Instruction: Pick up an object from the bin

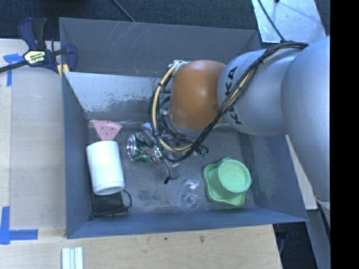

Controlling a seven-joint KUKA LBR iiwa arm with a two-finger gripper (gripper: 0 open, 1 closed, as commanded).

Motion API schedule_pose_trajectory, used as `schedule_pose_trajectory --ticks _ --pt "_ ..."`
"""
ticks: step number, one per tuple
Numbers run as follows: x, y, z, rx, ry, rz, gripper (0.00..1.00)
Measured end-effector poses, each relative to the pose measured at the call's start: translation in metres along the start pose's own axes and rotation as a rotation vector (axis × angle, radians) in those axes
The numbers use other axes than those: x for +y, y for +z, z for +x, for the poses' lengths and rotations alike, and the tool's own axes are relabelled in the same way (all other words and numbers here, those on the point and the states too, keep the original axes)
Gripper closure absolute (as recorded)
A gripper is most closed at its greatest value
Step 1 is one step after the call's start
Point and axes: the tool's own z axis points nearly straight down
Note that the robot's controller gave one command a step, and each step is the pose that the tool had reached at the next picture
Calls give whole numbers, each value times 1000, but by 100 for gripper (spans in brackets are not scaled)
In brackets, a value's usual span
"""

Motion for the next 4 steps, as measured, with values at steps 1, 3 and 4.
schedule_pose_trajectory --ticks 1,3,4 --pt "-18 3 -8 3 83 -5 0" --pt "-27 -38 -4 18 152 -3 0" --pt "-36 -62 -16 -6 62 3 0"
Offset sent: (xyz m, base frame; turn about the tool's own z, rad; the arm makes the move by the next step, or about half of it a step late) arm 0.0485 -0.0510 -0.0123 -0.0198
